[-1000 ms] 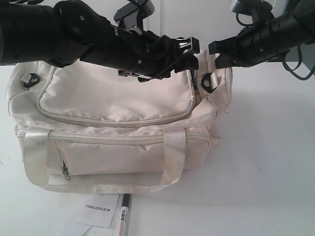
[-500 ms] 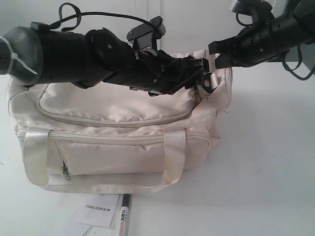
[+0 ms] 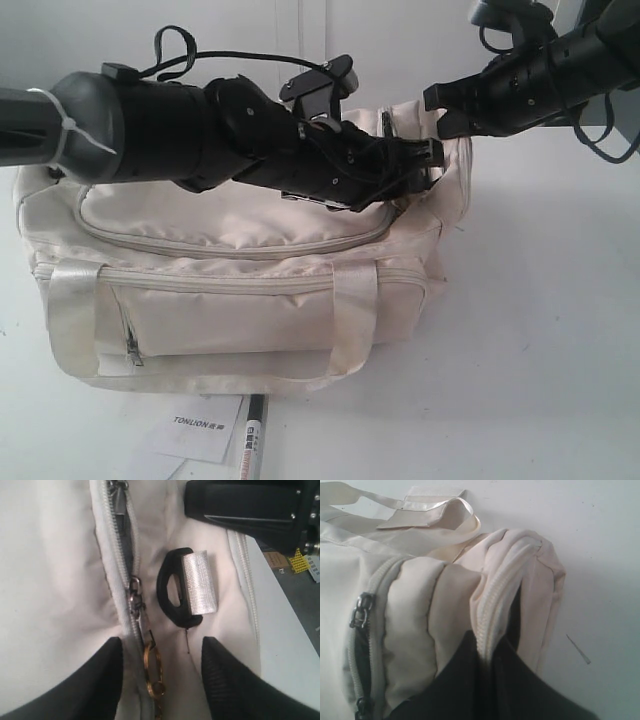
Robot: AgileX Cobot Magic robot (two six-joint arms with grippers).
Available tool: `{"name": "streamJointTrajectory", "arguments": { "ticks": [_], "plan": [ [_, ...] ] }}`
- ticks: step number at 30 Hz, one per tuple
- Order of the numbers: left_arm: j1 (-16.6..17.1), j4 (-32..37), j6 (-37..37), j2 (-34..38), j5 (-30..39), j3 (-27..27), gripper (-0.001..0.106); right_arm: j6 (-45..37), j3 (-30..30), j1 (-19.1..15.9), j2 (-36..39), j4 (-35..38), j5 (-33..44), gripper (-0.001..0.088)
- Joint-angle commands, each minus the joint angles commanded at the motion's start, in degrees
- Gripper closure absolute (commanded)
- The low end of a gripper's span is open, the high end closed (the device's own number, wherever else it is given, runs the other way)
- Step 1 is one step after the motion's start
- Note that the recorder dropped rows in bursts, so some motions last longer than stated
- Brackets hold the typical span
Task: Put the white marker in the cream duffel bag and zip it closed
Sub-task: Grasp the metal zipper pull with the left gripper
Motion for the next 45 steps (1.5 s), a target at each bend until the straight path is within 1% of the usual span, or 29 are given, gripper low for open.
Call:
{"name": "streamJointTrajectory", "arguments": {
  "ticks": [5, 8, 11, 15, 16, 21, 24, 29, 35, 45],
  "plan": [
    [0.0, 0.0, -0.16, 0.42, -0.53, 0.0, 0.053, 0.0, 0.0, 0.0, 0.0, 0.0, 0.0, 0.0868],
    [0.0, 0.0, -0.16, 0.42, -0.62, 0.0, 0.059, 0.0, 0.0, 0.0, 0.0, 0.0, 0.0, 0.0868],
    [0.0, 0.0, -0.16, 0.68, -0.62, 0.0, 0.075, 0.0, 0.0, 0.0, 0.0, 0.0, 0.0, 0.0868],
    [0.0, 0.0, -0.16, 1.33, -1.55, 0.0, 0.104, 0.0, 0.0, 0.0, 0.0, 0.0, 0.0, 0.0868],
    [0.0, 0.0, -0.25, 1.43, -2.05, 0.0, 0.105, 0.0, 0.0, 0.0, 0.0, 0.0, 0.0, 0.0868],
    [0.0, -1.75, -0.64, 1.6, -2.86, 0.0, 0.105, 0.0, 0.0, 0.0, 0.0, 0.0, 0.0, 0.0868],
    [0.0, -1.68, -0.64, 1.35, -2.86, 0.0, 0.105, 0.0, 0.0, 0.0, 0.0, 0.0, 0.0, 0.0868],
    [0.0, -1.68, -0.64, -0.03, -0.52, 0.0, 0.105, 0.0, 0.0, 0.0, 0.0, 0.0, 0.0, 0.0868],
    [0.24, -1.68, -0.64, -2.49, 0.51, 0.0, 0.105, 0.0, 0.0, 0.0, 0.0, 0.0, 0.0, 0.0868],
    [0.91, -1.68, -0.47, -3.02, 5.86, 0.0, 0.105, 0.0, 0.0, 0.0, 0.0, 0.0, 0.0, 0.0868]
  ]
}}
